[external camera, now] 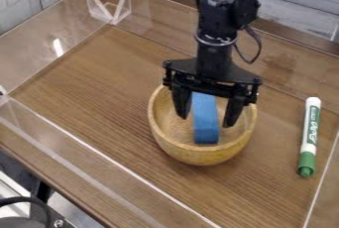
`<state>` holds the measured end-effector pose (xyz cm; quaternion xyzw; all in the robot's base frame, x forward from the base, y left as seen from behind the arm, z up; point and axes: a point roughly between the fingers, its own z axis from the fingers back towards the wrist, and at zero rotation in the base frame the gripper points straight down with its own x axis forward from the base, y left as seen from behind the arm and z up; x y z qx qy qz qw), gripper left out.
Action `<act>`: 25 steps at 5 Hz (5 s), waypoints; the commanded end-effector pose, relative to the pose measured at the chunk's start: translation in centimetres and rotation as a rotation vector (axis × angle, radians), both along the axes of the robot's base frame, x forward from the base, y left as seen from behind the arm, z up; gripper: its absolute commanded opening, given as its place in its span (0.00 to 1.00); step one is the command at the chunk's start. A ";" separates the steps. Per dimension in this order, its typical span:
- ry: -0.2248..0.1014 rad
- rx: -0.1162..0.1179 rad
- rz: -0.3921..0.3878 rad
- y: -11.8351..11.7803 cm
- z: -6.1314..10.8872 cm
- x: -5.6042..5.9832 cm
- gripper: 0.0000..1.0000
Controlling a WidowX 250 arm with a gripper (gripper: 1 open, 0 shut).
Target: Remove the blue block from inside the brown bowl and put it on the table
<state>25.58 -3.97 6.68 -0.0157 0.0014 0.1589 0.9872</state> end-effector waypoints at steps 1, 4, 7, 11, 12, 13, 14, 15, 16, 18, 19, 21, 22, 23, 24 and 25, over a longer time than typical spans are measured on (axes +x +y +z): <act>-0.044 -0.015 0.068 0.3 0.2 0.2 1.00; -0.054 -0.037 0.100 0.5 -1.0 -0.2 0.00; -0.055 -0.047 0.096 0.7 -0.6 -0.2 0.00; -0.060 -0.056 0.091 0.9 0.1 -0.2 0.00; -0.062 -0.059 0.089 0.9 0.2 -0.2 0.00; -0.065 -0.062 0.088 0.9 0.3 -0.1 0.00; -0.069 -0.066 0.089 0.8 0.5 -0.1 0.00; -0.073 -0.069 0.090 0.8 0.6 0.0 0.00; -0.077 -0.072 0.090 0.7 0.7 0.0 0.00; -0.086 -0.077 0.091 0.7 0.9 0.1 0.00; -0.092 -0.076 0.079 0.4 1.3 0.0 0.00; -0.100 -0.078 0.056 -0.2 2.2 -0.2 0.00; -0.106 -0.079 0.044 -0.5 2.6 -0.4 0.00; -0.112 -0.078 0.034 -0.8 3.0 -0.5 0.00; -0.117 -0.077 0.024 -1.1 3.4 -0.7 0.00; -0.123 -0.077 0.013 -1.4 3.8 -0.8 0.00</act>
